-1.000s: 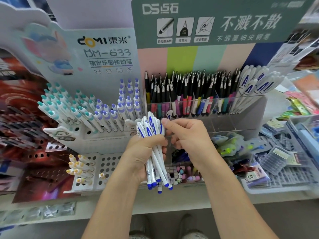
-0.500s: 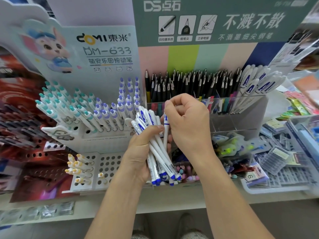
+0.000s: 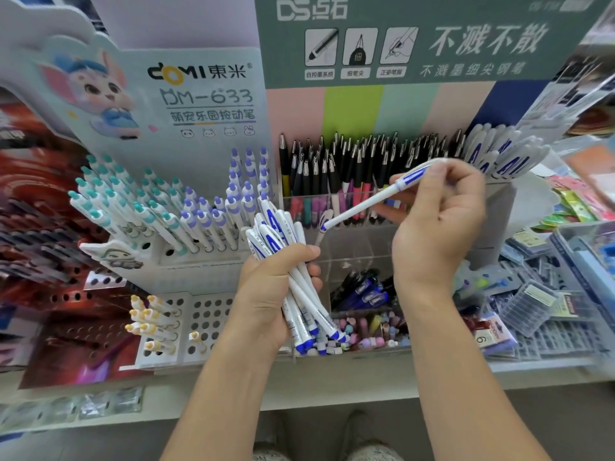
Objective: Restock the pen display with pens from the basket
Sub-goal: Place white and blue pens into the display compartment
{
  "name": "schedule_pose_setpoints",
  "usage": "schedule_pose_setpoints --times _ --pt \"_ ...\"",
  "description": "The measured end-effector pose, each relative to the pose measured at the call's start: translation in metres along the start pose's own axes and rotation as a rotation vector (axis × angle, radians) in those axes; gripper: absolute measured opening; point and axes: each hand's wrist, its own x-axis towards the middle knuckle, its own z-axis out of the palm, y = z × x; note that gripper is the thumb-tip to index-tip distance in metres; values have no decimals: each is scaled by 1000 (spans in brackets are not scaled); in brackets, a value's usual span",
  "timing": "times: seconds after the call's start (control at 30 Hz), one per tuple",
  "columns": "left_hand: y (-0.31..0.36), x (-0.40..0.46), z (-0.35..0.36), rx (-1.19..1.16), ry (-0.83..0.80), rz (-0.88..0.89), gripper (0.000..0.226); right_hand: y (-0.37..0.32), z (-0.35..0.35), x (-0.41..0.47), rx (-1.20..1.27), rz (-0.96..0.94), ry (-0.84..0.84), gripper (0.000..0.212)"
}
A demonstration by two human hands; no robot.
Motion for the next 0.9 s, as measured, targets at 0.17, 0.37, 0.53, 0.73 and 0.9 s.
schedule_pose_setpoints --times 0.17,0.37,0.53,0.73,0.9 --pt "2 -4 1 14 -35 36 41 42 3 -22 -210 19 -213 8" --pt "-6 1 -9 156 -15 79 20 66 6 -26 -456 -75 -389 9" --pt "-7 1 -13 216 -32 80 12 71 10 -23 -501 -10 -357 9" --pt "-10 -2 -10 271 50 75 16 38 -2 -23 -479 63 -273 13" --pt "-10 0 -6 294 38 115 23 1 -5 -25 -447 330 -796 23"
